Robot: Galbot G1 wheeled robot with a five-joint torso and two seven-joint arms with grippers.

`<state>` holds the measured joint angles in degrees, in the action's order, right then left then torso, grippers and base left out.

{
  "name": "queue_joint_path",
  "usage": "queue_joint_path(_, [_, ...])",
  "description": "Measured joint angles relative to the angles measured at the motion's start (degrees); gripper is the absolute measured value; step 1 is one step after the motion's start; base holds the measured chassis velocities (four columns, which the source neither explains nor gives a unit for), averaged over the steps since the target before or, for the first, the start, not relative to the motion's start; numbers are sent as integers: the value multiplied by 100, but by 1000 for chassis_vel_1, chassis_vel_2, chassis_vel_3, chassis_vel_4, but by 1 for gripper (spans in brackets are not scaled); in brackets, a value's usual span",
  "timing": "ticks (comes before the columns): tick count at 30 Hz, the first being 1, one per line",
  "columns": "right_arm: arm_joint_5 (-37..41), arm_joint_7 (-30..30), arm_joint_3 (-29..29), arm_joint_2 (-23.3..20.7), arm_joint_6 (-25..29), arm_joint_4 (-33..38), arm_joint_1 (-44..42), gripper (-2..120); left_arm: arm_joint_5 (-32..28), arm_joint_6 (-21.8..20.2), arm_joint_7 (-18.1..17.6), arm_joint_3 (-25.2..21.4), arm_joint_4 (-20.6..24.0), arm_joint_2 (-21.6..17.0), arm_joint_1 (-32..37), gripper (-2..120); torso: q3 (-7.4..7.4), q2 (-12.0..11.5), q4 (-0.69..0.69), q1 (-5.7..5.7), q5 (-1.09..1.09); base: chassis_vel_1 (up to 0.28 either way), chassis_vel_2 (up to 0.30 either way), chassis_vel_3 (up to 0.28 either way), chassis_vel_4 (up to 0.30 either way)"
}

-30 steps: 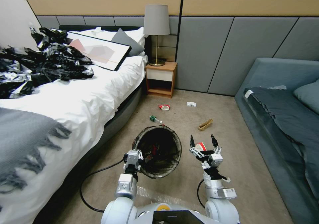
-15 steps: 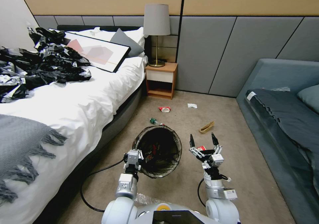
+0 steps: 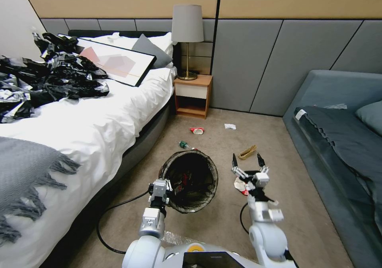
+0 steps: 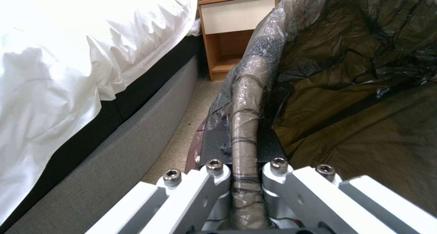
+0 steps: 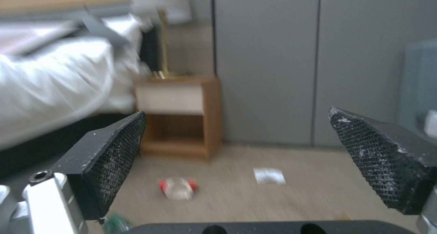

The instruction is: Pick up the trash bin, then pick up the garbage from the floor and place it into the trash bin.

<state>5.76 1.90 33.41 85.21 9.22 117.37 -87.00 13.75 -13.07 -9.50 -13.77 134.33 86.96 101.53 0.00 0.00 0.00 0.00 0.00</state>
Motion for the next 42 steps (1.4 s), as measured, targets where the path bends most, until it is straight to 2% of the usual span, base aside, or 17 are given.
queue_joint_path(5, [-5, 78, 87, -182, -607, -511, 212, 100, -17, 0, -19, -1, -44, -28, -23, 1, 0, 0, 0, 0, 1, 0, 0, 0, 0])
queue_joint_path(14, [-45, 6, 197, -372, -1192, -1169, 489, 100, -31, 0, -35, -1, -62, -48, -30, 1, 0, 0, 0, 0, 0, 0, 0, 0, 0])
queue_joint_path(17, [-222, 36, 195, -475, -1449, -1630, 714, 100, -32, 0, -34, -1, -62, -56, -27, 1, 0, 0, 1, 0, 0, 0, 0, 0, 0])
queue_joint_path(28, [-244, -97, 243, -572, -1616, -2526, 993, 100, -30, 15, -32, -20, -39, -67, -24, 1, 0, 0, 0, 0, 0, 0, 0, 0, 0])
queue_joint_path(34, [-323, -162, 214, -600, -1486, -3336, 1254, 100, -30, 16, -29, 8, -66, -81, -68, 1, 0, 0, 0, 0, 0, 0, 0, 0, 0])
queue_joint_path(42, [-310, -243, 206, -577, -1434, -3855, 1584, 100, -27, 16, -26, 9, -75, -83, -77, 1, 0, 0, 1, 0, 0, 0, 0, 0, 0])
